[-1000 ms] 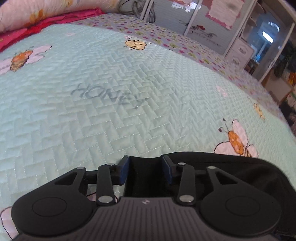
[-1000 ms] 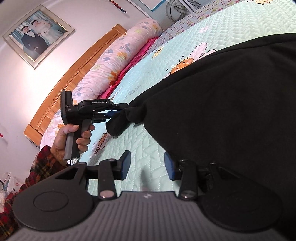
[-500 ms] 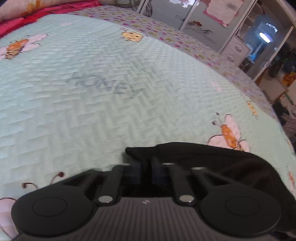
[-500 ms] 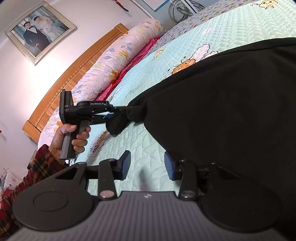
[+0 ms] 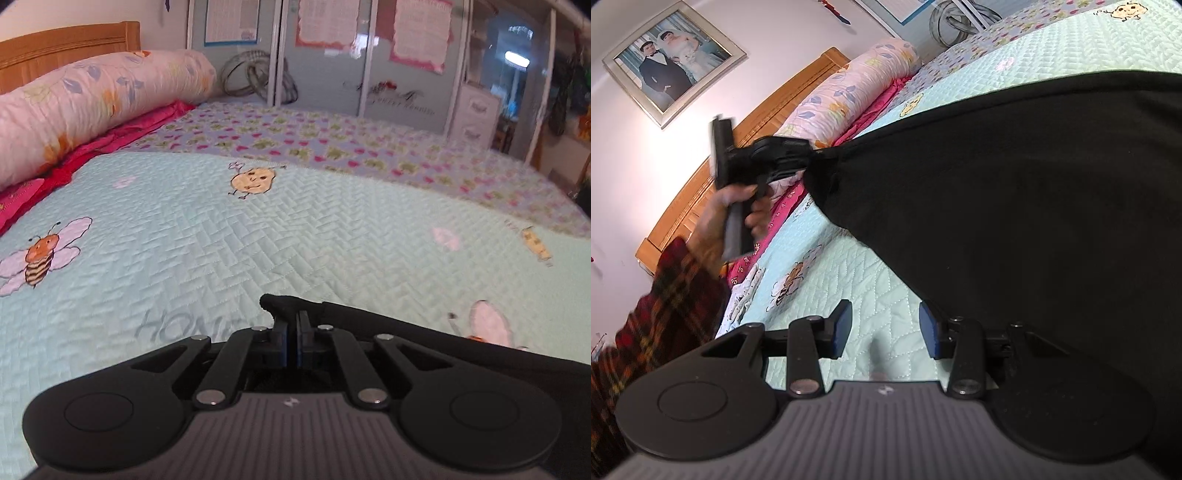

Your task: Fold clothes

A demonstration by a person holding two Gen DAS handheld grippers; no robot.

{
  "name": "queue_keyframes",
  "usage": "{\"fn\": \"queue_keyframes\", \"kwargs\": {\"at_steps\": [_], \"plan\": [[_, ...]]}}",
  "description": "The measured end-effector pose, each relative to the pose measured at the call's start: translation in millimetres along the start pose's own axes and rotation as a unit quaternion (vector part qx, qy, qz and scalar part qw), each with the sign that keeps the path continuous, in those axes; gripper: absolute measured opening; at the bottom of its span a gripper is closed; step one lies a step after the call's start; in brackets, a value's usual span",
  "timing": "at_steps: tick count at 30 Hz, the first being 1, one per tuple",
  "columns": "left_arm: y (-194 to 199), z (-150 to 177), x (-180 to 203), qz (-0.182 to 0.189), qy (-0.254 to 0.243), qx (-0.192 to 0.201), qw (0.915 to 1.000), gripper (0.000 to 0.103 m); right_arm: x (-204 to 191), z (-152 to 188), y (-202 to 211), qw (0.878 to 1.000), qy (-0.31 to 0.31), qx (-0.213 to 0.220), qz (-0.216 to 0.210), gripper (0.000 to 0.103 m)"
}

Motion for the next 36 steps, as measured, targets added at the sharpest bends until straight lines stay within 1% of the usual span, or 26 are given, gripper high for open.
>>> {"fn": "queue_keyframes", "kwargs": {"at_steps": [3,5,7,8,9,11,12,13,14,15,16,18,19,21,22,23,24,25,27,28,29,30,31,32,34,36], "plan": [[-27.8,6.4,-2.3,-0.017,-0.001,-0.024,0.9996,0.004,1.1,0.6,0.2,1.0,0.0,0.001,-0.003,0.042],[-41.4,9.5,-6.9,-0.041,0.001,-0.03,0.9987,0.012,1.4,0.7,0.3,1.0,0.0,0.001,-0.005,0.042],[-41.4,8.8,-21.1,-0.086,0.016,-0.017,0.996,0.016,1.5,0.9,0.3,1.0,0.001,0.002,-0.007,0.042],[-37.8,7.1,-31.5,-0.106,0.032,-0.01,0.9939,0.027,1.3,0.9,0.3,1.0,0.0,0.002,-0.008,0.042],[-31.3,5.6,-44.6,-0.124,0.055,-0.002,0.9907,0.031,1.0,0.9,0.3,1.0,0.0,0.001,-0.008,0.042],[-11.5,2.4,-65.6,-0.141,0.101,0.027,0.9844,0.029,0.7,0.9,0.2,1.0,0.001,0.001,-0.008,0.043],[-1.9,1.1,-66.5,-0.119,0.111,0.035,0.986,0.028,0.6,0.9,0.2,1.0,0.001,0.001,-0.008,0.043],[7.3,-0.1,-62.7,-0.082,0.114,0.038,0.9893,0.028,0.4,0.8,0.2,1.0,0.001,0.001,-0.008,0.043],[14.7,0.4,-52.5,-0.024,0.114,0.033,0.9926,0.028,0.3,0.8,0.2,1.0,0.001,0.001,-0.008,0.043],[21.6,4.0,-36.8,0.051,0.112,0.023,0.9921,0.027,0.1,0.8,0.2,1.0,0.001,0.001,-0.008,0.043],[24.7,10.5,-21.5,0.099,0.101,0.01,0.9899,0.029,0.0,0.8,0.2,1.0,0.002,0.001,-0.008,0.043],[26.8,25.3,7.4,0.165,0.069,-0.019,0.9837,0.03,-0.3,0.8,0.2,1.0,0.002,0.0,-0.008,0.043],[19.2,32.6,10.6,0.156,0.059,-0.039,0.9853,0.03,-0.5,0.7,0.1,1.0,0.002,0.0,-0.008,0.043],[-5.2,46.9,5.0,0.092,0.046,-0.082,0.9913,0.028,-0.8,0.7,0.1,1.0,0.003,0.0,-0.008,0.043],[-14.3,50.9,-6.6,0.064,0.06,-0.088,0.9923,0.01,-0.9,0.7,0.1,1.0,0.003,0.0,-0.008,0.043],[-17.2,51.4,-22.3,0.049,0.091,-0.081,0.9914,0.001,-1.2,0.9,0.0,1.0,0.003,0.0,-0.009,0.043],[-15.5,49.6,-37.4,0.048,0.129,-0.071,0.988,0.001,-1.2,0.9,0.0,1.0,0.002,0.0,-0.008,0.043],[-10.3,46.6,-41.9,0.034,0.138,-0.059,0.9881,0.001,-1.1,0.9,0.1,1.0,0.002,0.0,-0.008,0.043],[3.0,39.9,-40.0,-0.012,0.125,-0.033,0.9916,0.001,-1.7,1.1,0.4,1.0,0.002,-0.001,-0.007,0.043],[10.0,38.7,-34.2,-0.005,0.119,-0.027,0.9925,0.002,-2.4,1.3,0.6,1.0,0.004,-0.001,-0.006,0.043],[17.3,38.7,-25.6,0.019,0.115,-0.025,0.9929,0.002,-3.3,0.4,1.5,1.0,0.002,-0.003,-0.003,0.043],[24.5,41.5,-13.8,0.058,0.112,-0.027,0.9917,0.003,-4.1,-0.8,2.6,1.0,0.0,-0.004,0.0,0.043],[31.7,45.9,-0.3,0.103,0.11,-0.031,0.988,0.007,-5.6,-6.6,4.4,1.0,-0.005,-0.002,0.004,0.043],[34.1,53.8,11.3,0.123,0.099,-0.043,0.9865,0.011,-7.3,-13.6,6.3,1.0,-0.01,0.002,0.008,0.043],[33.8,73.6,32.7,0.134,0.067,-0.072,0.986,0.015,-10.7,-27.7,10.3,1.0,-0.02,0.008,0.017,0.043],[33.0,89.3,45.9,0.14,0.049,-0.093,0.9845,0.015,-10.5,-46.9,-9.9,1.0,-0.021,0.002,0.023,0.044]]}}
Point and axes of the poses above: each gripper's, at about its wrist camera, not at the fingertips, and y roughly against the way its jaws point, x to its right, z to its underside, the point moved 3 cm from there along -y, roughly the way its jaws point, and after that the axes turned 4 degrees about x, right-handed, at the moved point
